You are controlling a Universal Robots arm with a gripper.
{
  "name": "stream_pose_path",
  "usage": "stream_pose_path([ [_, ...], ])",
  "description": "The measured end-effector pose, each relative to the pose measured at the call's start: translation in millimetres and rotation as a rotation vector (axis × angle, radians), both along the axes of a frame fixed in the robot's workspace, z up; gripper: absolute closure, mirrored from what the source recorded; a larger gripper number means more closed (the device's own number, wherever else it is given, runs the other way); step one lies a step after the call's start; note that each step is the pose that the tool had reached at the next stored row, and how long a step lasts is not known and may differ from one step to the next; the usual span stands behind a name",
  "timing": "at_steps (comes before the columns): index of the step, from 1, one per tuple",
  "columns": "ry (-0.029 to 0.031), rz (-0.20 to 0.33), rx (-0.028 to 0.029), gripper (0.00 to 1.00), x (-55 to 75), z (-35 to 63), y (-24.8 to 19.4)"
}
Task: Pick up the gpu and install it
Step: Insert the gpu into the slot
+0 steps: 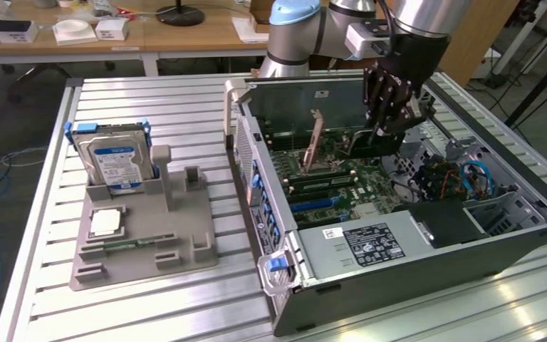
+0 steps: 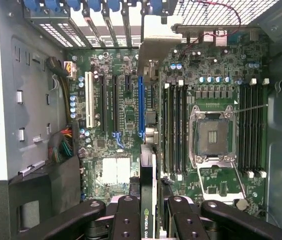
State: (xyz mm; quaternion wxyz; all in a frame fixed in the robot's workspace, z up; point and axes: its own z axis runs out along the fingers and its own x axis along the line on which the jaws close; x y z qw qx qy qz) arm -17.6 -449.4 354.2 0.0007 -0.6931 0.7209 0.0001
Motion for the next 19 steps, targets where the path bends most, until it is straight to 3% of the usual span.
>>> stream_pose_path([
  [19, 0.0000, 0.000, 0.0000, 0.74, -4.7, -19.0, 0.0],
])
